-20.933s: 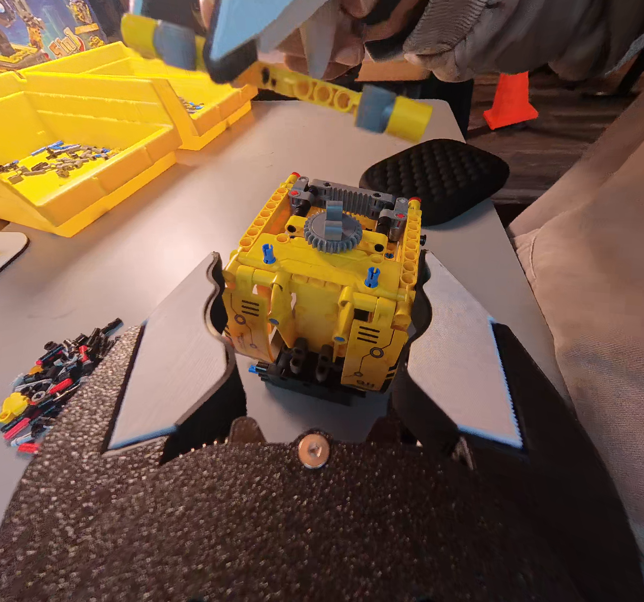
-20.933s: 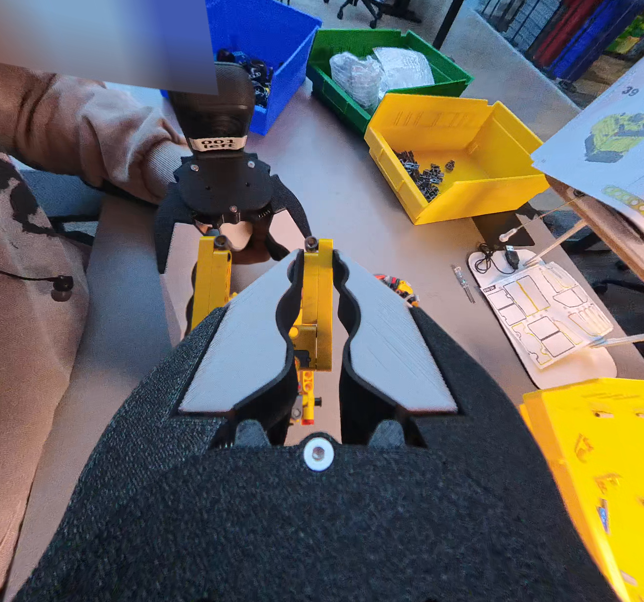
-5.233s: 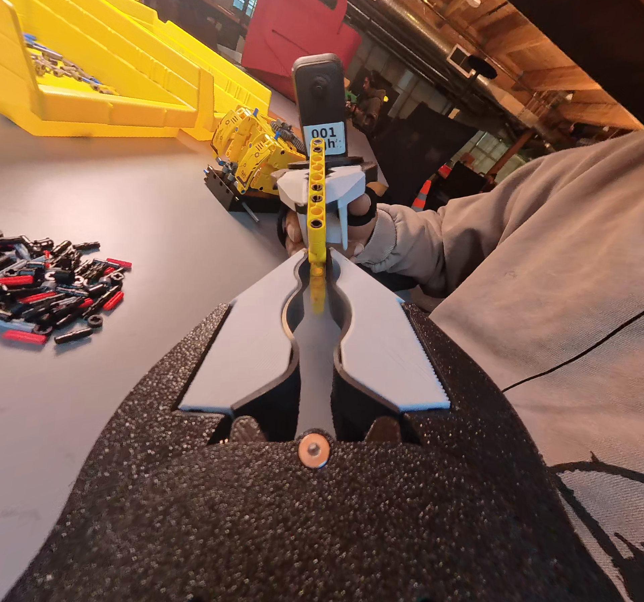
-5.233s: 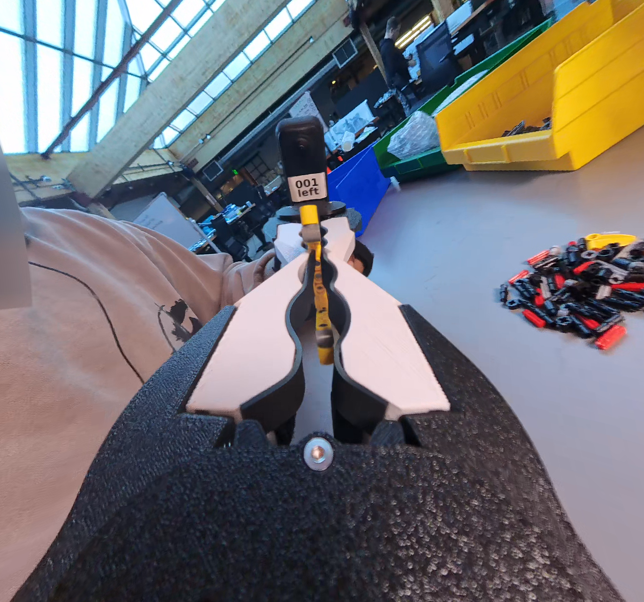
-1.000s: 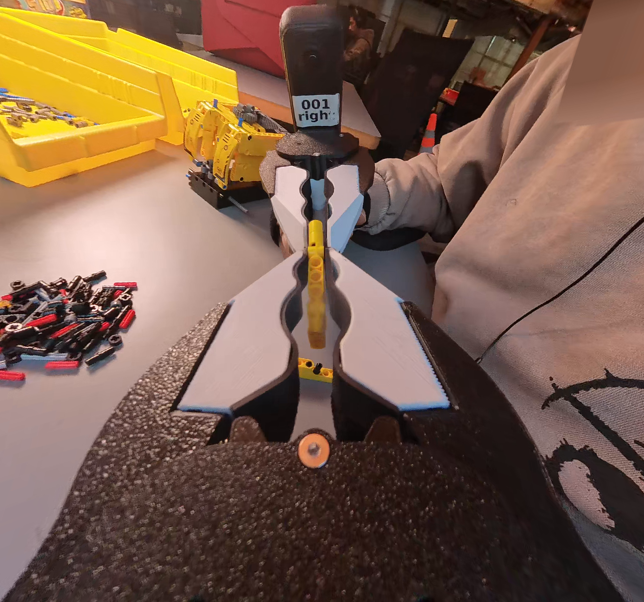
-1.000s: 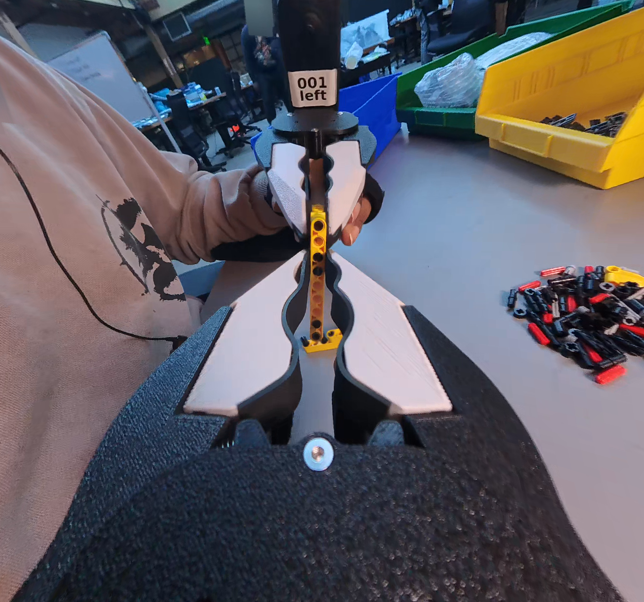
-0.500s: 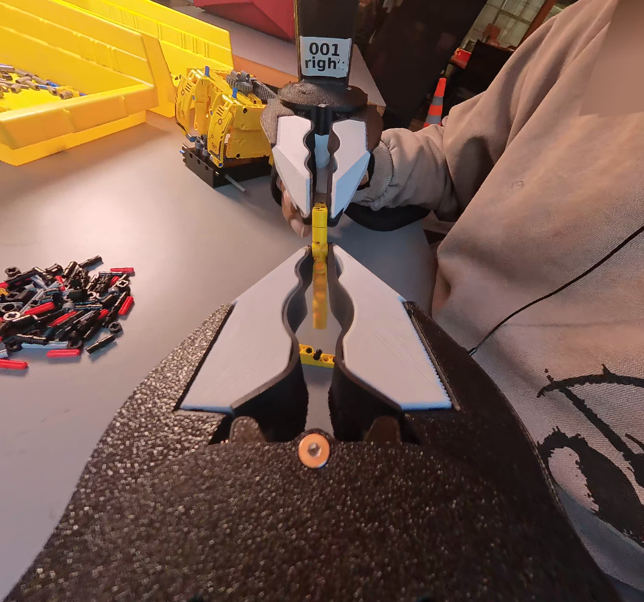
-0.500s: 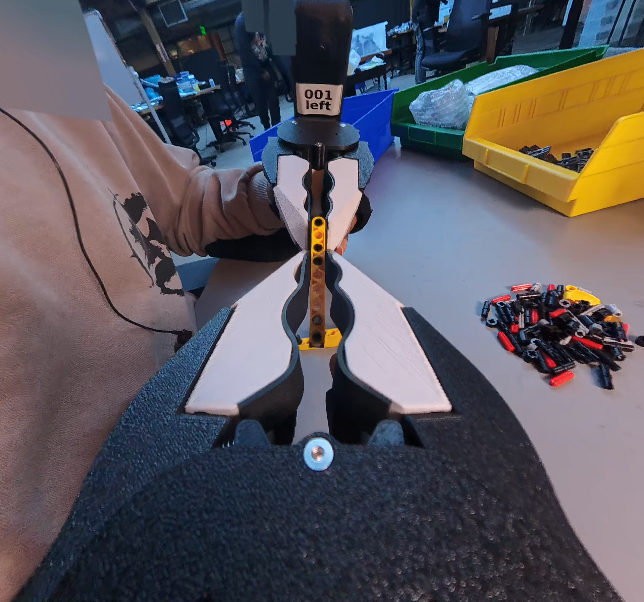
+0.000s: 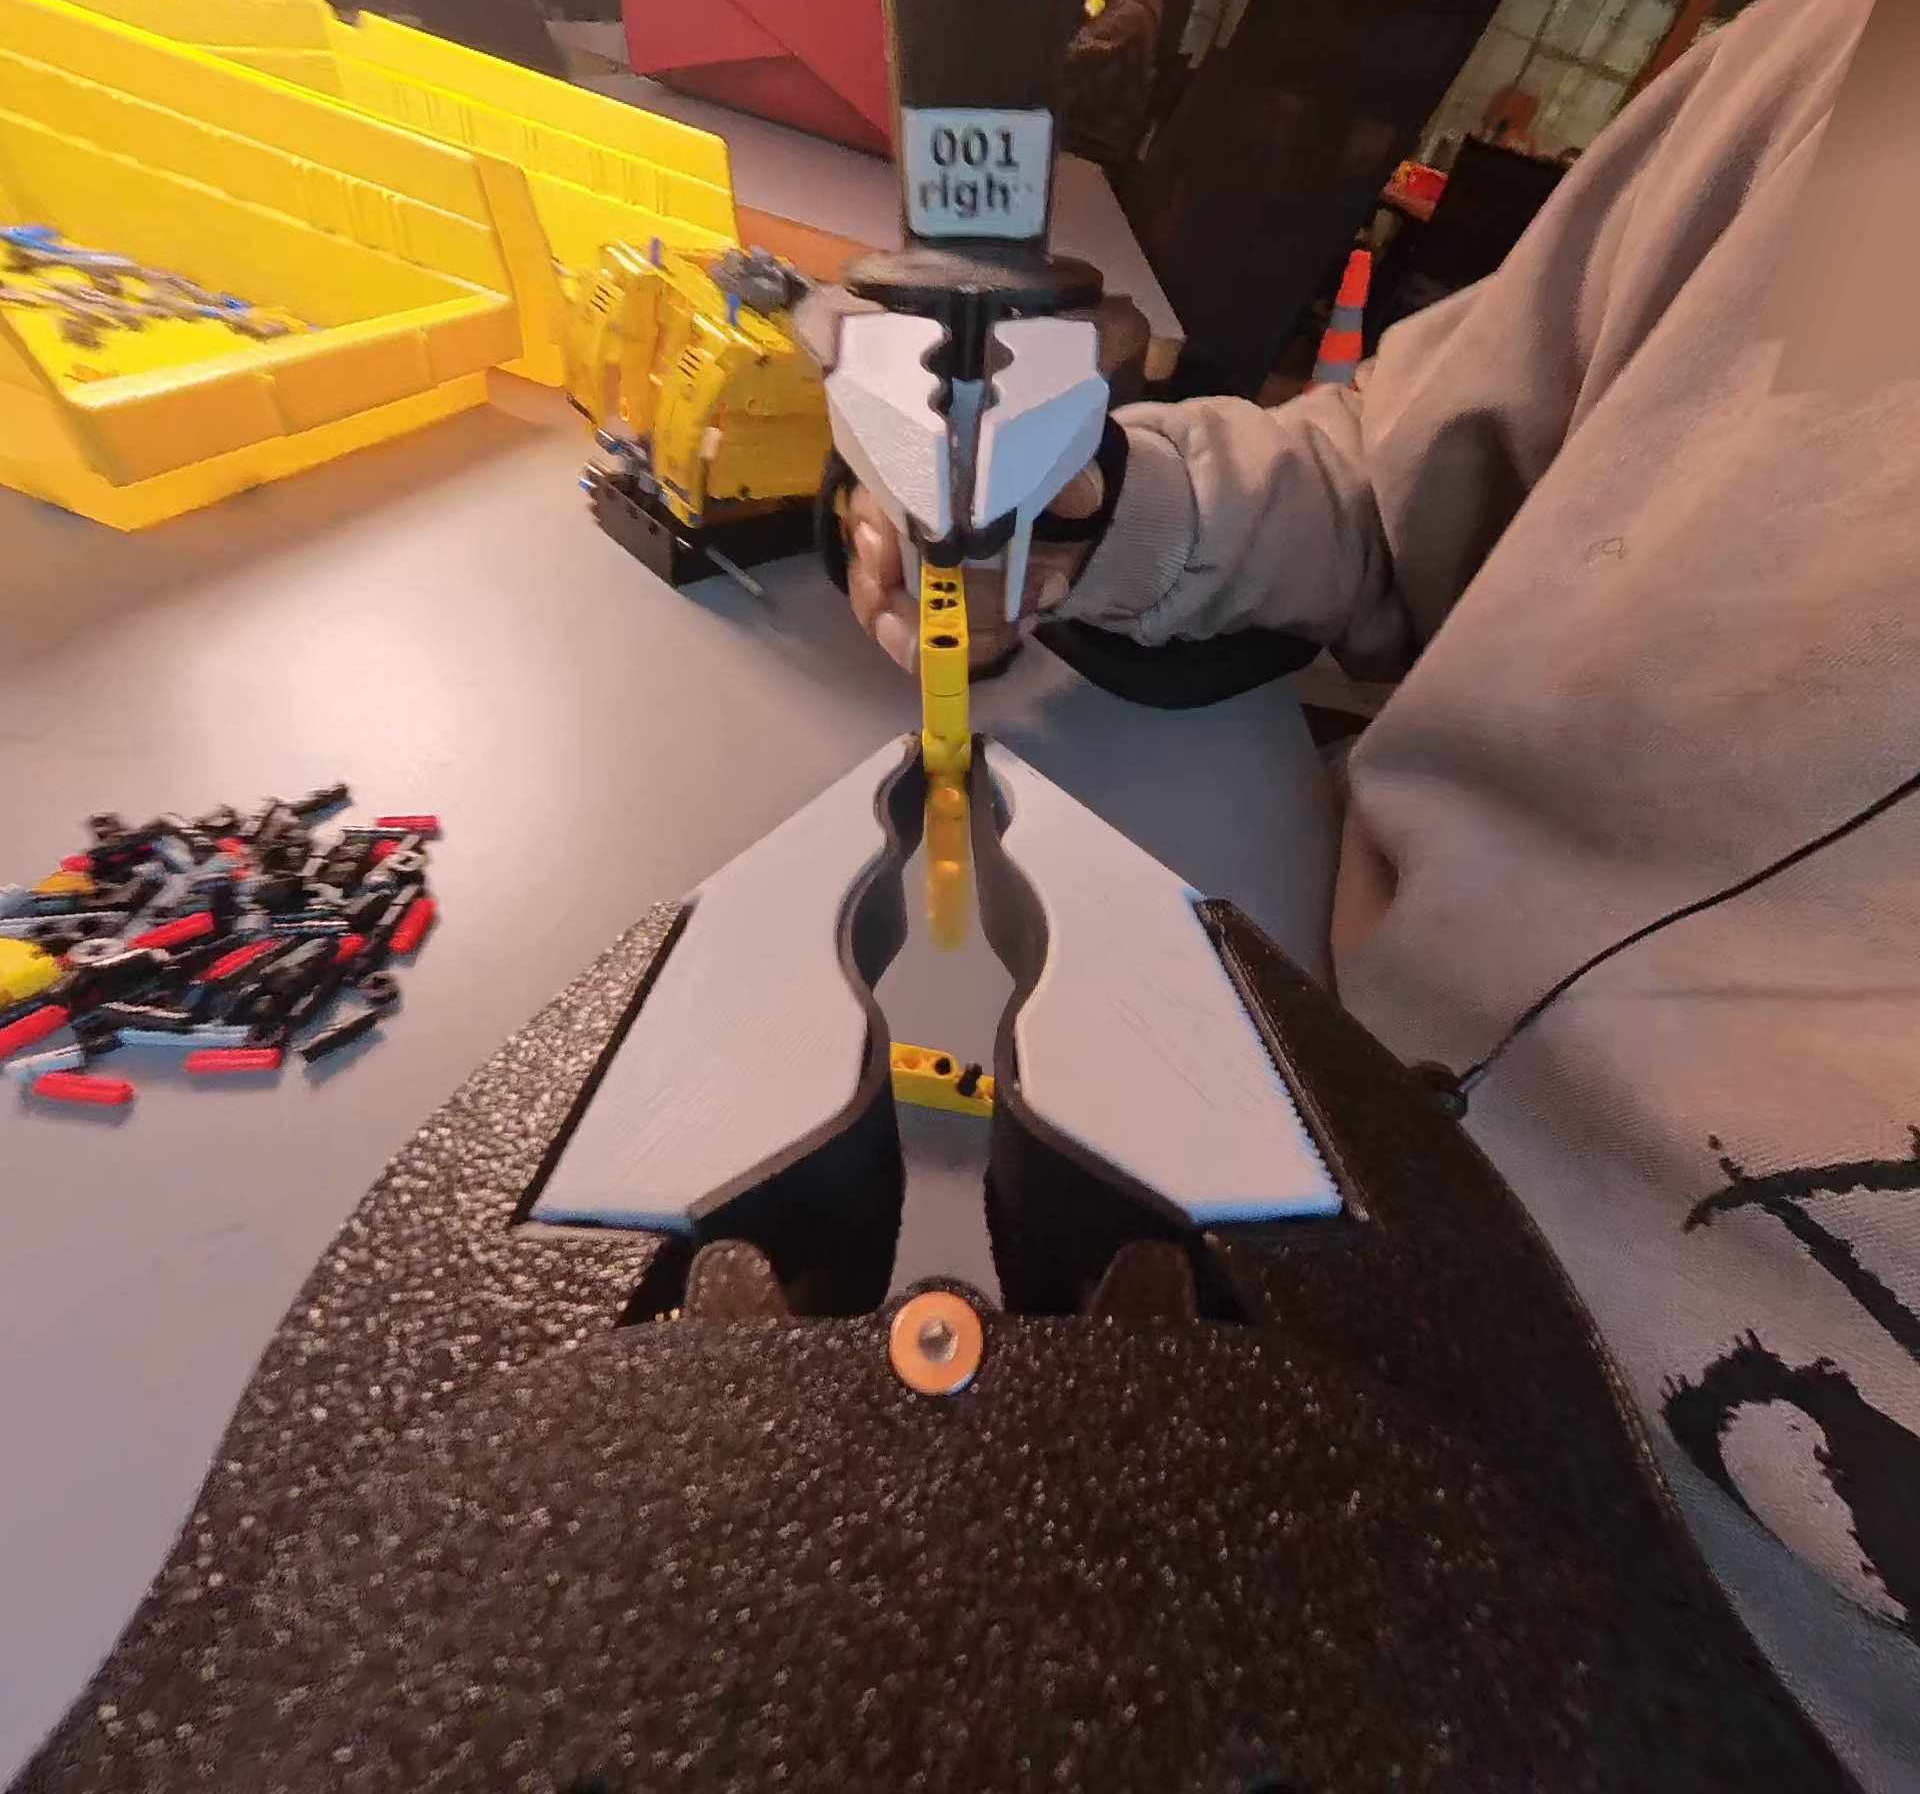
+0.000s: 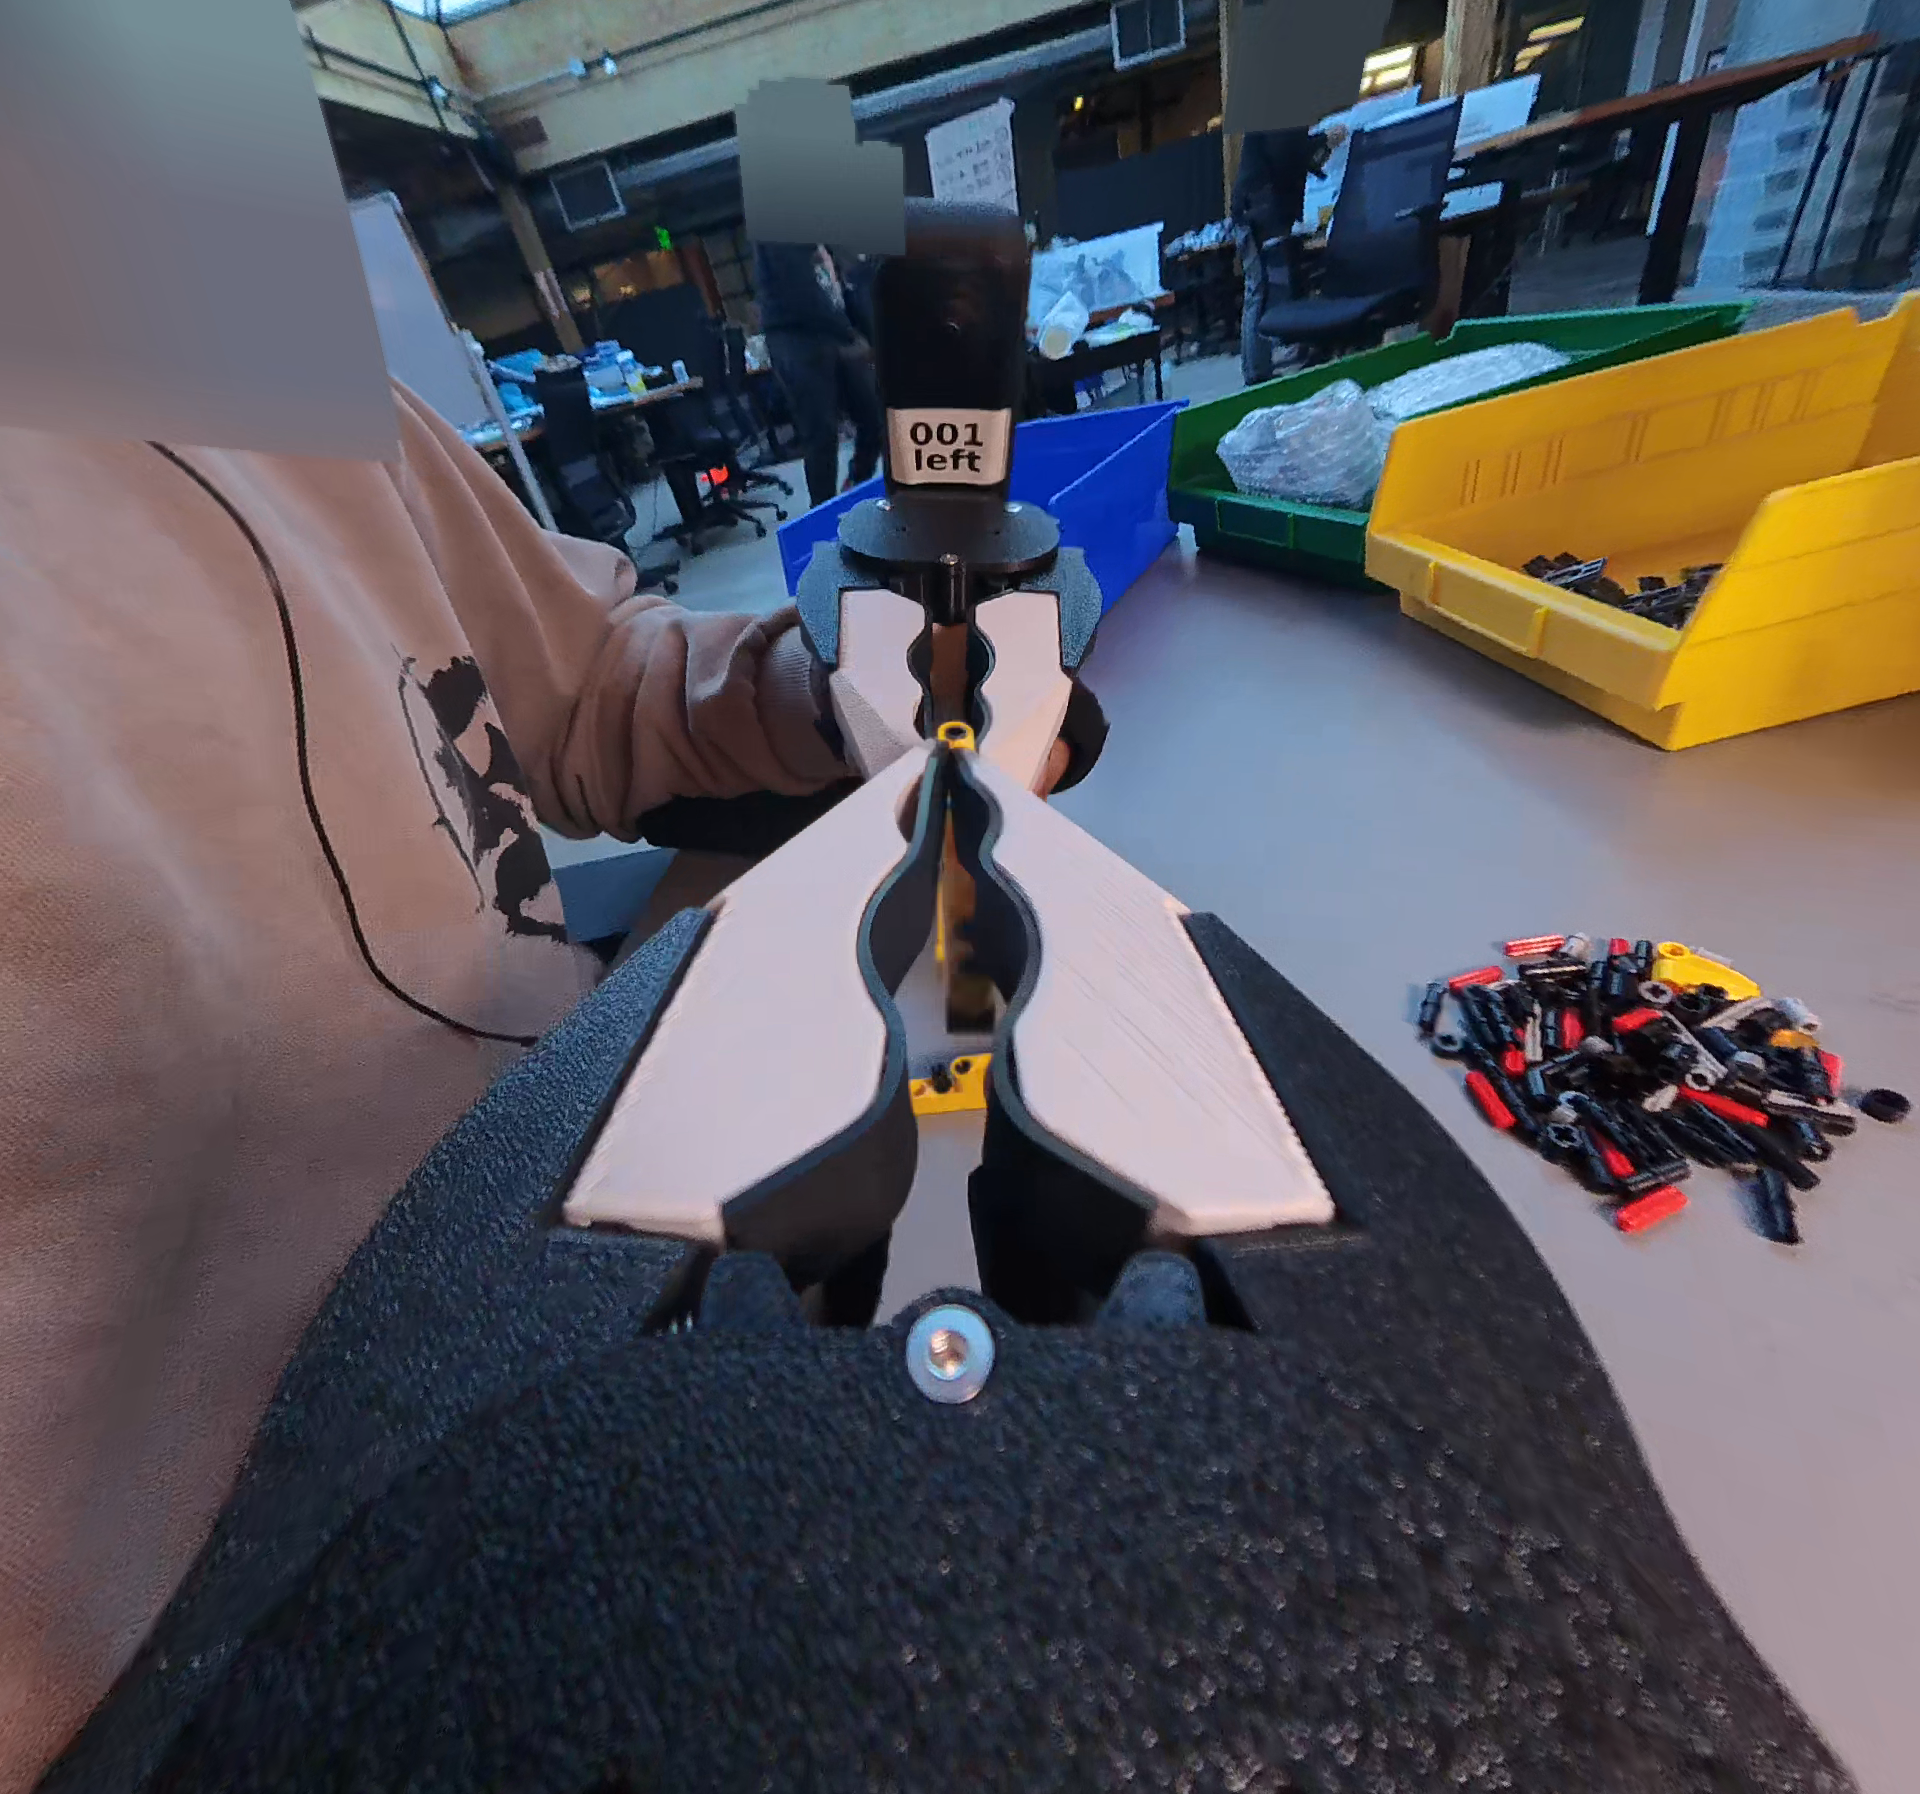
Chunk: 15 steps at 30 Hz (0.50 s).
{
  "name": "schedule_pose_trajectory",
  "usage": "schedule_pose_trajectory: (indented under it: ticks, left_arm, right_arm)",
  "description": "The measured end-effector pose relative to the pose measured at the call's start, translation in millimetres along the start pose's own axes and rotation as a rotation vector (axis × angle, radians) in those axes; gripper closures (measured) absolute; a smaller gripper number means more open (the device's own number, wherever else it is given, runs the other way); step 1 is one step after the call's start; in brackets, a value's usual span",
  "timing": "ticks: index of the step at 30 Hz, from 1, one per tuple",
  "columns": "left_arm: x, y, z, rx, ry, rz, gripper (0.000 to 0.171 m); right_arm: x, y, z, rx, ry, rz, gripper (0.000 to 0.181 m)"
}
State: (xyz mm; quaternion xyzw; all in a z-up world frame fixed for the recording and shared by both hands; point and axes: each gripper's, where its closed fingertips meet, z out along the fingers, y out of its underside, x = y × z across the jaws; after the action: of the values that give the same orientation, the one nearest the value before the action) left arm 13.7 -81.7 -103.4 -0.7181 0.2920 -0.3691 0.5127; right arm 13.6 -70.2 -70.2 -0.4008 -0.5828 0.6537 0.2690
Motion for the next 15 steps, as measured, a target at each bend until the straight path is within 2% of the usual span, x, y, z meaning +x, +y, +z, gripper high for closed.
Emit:
schedule_pose_trajectory:
  ticks: [2,3,6,9,15]
  left_arm:
    - [-1,-20,-15,0.112,0.018,-0.032,0.165]
    - [-3,-24,-19,0.118,-0.003,-0.015,0.165]
    - [-1,-23,-20,0.085,-0.05,0.083,0.165]
    - [-1,-22,-21,0.063,-0.094,0.165,0.165]
    - [6,-25,-21,0.055,-0.118,0.273,0.165]
  right_arm:
    - [4,-1,-8,0.015,0.005,0.004,0.181]
    - [6,0,-9,0.016,0.027,-0.01,0.181]
    - [5,1,-6,-0.006,0.076,-0.144,0.181]
    - [0,2,-3,-0.046,0.11,-0.28,0.172]
    - [-12,-5,-3,-0.009,0.101,-0.365,0.169]
